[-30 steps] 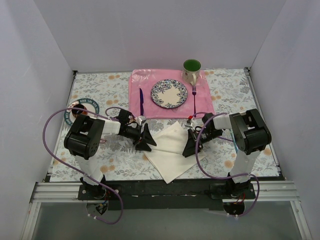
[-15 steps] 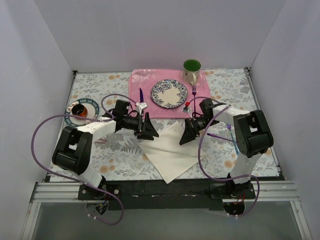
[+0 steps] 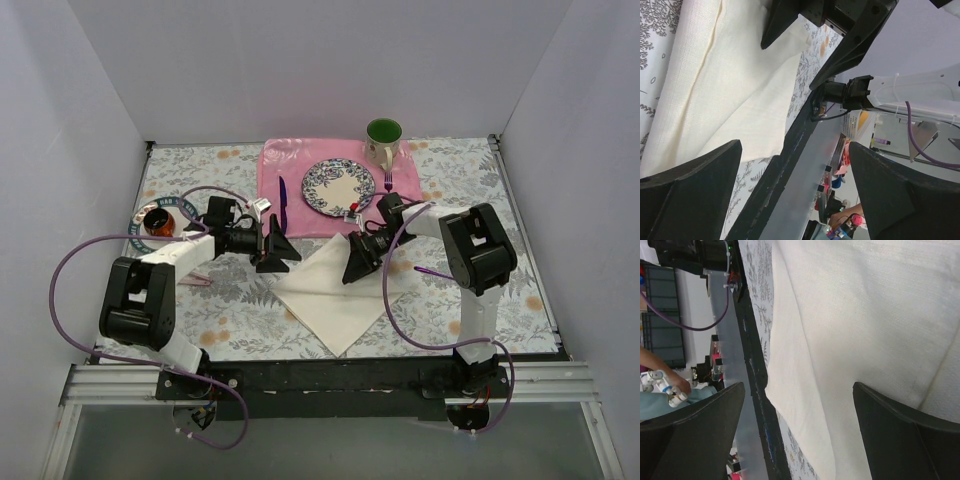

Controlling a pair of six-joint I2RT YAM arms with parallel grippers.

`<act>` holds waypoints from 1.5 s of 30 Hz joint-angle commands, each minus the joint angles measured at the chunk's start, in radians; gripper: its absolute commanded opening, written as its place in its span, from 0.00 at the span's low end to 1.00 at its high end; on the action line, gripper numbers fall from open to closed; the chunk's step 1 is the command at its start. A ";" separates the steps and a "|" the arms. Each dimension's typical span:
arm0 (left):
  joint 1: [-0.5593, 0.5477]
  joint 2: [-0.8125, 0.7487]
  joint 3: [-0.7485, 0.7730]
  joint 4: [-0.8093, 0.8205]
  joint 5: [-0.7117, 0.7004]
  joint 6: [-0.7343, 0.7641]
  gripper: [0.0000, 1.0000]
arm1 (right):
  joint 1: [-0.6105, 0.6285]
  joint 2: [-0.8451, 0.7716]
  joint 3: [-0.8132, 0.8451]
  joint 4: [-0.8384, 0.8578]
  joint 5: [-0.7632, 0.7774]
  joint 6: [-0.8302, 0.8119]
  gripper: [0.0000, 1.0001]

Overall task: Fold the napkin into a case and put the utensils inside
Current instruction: Smooth out the upper triangle-folded napkin at the center of the board.

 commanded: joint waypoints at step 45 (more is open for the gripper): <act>-0.105 0.348 0.002 -0.034 -0.200 0.037 0.27 | -0.100 0.000 -0.178 -0.171 -0.020 -0.222 0.99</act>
